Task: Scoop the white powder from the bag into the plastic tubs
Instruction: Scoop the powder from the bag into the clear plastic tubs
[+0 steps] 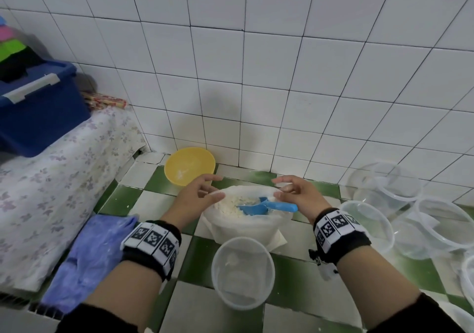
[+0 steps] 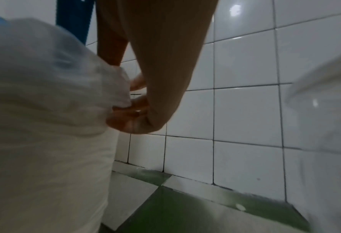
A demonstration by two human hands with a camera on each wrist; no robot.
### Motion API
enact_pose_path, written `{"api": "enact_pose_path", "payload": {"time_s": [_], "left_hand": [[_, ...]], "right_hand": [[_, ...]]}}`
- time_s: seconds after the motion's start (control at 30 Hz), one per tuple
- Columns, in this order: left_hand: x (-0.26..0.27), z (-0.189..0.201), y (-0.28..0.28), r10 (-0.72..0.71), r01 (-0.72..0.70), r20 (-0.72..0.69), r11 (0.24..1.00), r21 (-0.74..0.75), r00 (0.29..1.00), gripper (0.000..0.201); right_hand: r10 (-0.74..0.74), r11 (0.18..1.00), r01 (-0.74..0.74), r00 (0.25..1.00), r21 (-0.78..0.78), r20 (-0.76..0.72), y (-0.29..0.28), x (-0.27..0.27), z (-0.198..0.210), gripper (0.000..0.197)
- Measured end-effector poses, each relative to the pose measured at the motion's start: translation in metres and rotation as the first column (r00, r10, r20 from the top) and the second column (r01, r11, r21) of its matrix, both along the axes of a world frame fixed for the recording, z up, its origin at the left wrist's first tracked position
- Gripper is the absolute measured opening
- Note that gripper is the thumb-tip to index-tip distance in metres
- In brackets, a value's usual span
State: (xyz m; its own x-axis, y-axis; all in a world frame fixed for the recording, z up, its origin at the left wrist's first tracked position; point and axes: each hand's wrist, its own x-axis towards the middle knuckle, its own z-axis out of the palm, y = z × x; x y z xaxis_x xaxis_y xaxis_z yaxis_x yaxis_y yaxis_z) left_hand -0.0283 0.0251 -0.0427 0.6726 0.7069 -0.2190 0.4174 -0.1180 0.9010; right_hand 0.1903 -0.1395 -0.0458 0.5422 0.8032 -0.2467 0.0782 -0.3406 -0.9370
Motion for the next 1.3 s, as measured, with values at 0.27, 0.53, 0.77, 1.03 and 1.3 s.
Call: {"api": "enact_pose_path", "payload": {"time_s": [0.27, 0.53, 0.77, 1.03, 1.3], "left_hand": [[0.016, 0.002, 0.009, 0.132, -0.136, 0.096, 0.99, 0.037, 0.987, 0.019], [-0.003, 0.005, 0.008, -0.132, 0.126, -0.054, 0.985, -0.114, 0.99, 0.013], [0.009, 0.007, 0.017, -0.021, 0.054, 0.079, 0.899, -0.434, 0.997, 0.026], [0.008, -0.006, 0.02, 0.231, 0.038, 0.232, 0.627, -0.778, 0.945, 0.031], [0.01, -0.004, 0.018, 0.311, -0.176, 0.07, 0.695, -0.697, 0.948, 0.03]], "right_hand": [[-0.136, 0.986, 0.129, 0.988, 0.102, 0.068, 0.016, 0.002, -0.001, 0.024], [0.202, 0.979, -0.196, 0.962, -0.051, 0.184, 0.001, 0.002, 0.016, 0.024], [0.047, 0.998, -0.052, 0.989, -0.033, -0.142, 0.014, 0.009, 0.009, 0.036], [-0.229, 0.96, 0.276, 0.663, -0.052, -0.713, 0.028, 0.006, -0.003, 0.037], [-0.347, 0.937, 0.307, 0.747, -0.169, -0.567, 0.023, 0.004, -0.003, 0.026]]}}
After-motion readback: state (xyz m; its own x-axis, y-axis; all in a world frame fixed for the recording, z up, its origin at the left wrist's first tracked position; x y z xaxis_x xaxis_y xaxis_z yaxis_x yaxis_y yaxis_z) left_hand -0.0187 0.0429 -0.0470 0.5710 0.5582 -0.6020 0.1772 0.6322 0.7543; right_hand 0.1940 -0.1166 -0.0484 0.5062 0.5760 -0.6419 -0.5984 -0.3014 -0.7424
